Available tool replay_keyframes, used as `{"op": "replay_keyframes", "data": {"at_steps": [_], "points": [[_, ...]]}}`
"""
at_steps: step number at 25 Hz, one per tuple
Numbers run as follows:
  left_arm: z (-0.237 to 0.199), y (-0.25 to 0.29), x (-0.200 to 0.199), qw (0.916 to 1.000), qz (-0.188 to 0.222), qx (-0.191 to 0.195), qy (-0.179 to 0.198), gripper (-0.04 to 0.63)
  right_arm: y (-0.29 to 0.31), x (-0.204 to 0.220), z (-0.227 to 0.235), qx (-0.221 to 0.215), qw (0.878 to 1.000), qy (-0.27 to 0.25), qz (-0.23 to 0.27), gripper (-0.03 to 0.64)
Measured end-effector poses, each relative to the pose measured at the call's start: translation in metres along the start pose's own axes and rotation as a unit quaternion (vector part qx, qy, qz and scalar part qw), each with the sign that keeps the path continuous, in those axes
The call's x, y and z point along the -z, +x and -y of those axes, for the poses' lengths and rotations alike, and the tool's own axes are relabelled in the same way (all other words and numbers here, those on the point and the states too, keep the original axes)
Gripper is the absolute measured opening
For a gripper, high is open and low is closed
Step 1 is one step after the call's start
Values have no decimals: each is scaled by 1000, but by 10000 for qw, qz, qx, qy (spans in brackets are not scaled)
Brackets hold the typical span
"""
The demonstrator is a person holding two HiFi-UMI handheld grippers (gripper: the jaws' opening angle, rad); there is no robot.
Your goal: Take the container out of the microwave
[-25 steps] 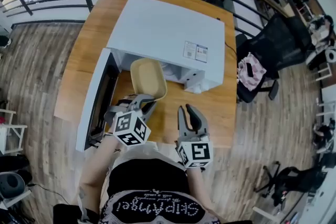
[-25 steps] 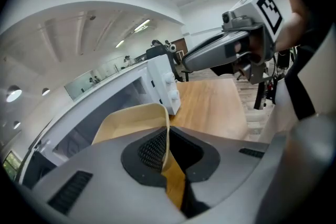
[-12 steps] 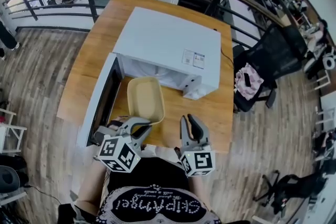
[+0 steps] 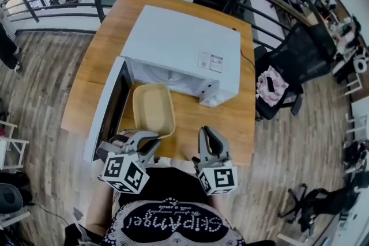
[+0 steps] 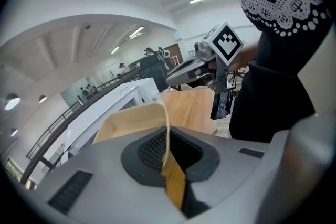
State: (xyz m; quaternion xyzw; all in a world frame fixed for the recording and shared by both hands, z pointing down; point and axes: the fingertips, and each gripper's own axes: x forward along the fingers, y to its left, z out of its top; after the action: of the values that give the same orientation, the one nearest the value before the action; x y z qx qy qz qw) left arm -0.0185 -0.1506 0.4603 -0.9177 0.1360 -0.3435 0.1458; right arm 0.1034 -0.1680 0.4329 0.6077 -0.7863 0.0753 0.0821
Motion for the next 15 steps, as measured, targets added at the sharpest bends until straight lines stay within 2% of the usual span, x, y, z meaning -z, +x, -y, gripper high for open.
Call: {"op": "replay_keyframes", "data": {"at_steps": [15], "points": [[-3,1,2,10000,41,-12,-42,40,6,1,3,63,9999,-61,-67,43]]}}
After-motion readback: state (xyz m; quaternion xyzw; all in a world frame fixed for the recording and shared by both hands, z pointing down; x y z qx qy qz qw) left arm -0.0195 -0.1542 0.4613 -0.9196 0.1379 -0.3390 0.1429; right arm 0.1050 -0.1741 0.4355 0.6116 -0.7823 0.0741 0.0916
